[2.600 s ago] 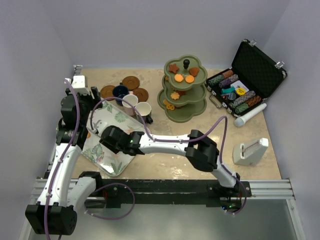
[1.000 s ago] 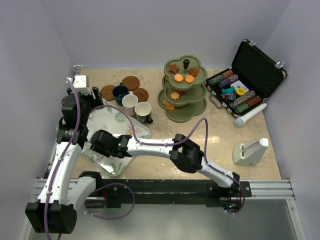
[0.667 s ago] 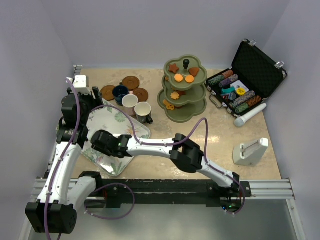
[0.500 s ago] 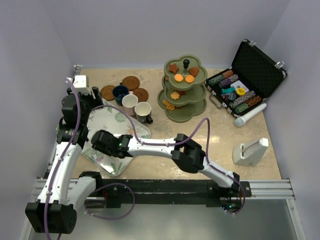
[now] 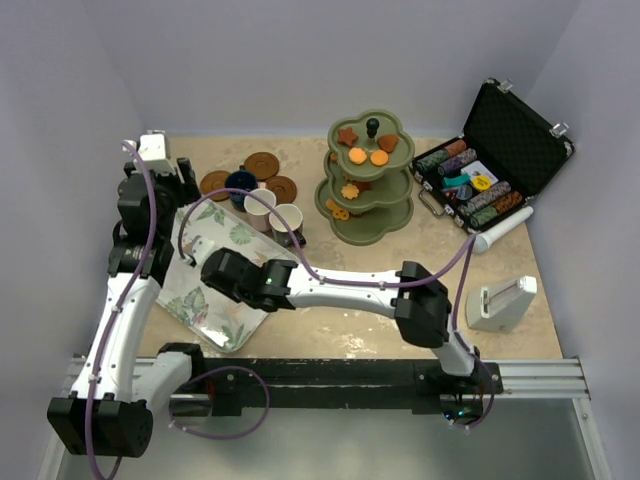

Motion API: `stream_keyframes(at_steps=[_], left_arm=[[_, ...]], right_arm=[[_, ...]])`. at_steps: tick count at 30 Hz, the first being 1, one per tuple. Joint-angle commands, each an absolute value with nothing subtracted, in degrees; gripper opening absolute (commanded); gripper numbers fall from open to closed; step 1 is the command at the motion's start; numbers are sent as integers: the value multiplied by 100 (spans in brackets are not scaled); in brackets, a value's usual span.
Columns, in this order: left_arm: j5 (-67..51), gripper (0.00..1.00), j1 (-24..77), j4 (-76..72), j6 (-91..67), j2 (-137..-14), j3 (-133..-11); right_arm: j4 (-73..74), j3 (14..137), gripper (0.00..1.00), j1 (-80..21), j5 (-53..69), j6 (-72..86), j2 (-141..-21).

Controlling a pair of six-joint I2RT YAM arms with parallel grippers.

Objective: Serve the afternoon tea
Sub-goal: Place the desert on the desert table.

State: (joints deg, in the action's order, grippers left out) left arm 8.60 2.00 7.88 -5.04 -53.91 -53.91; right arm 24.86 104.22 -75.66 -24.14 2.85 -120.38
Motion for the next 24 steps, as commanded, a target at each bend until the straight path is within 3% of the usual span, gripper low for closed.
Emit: stream_keyframes(at_steps=[1,10,24], left_arm=[[932,71,185,756,-589,-5502,-6055],[1177,72,26,677,-545,-5915,-6311],[1222,72,0,105,-475,-5757,-5520]], right_arm=[[2311,10047,33,-7515,-2768,457,-11347],[2381,9115,31,-7199,-3040,711,-10241],[2909,7410,31,-6074,-2804,1792,-8227]])
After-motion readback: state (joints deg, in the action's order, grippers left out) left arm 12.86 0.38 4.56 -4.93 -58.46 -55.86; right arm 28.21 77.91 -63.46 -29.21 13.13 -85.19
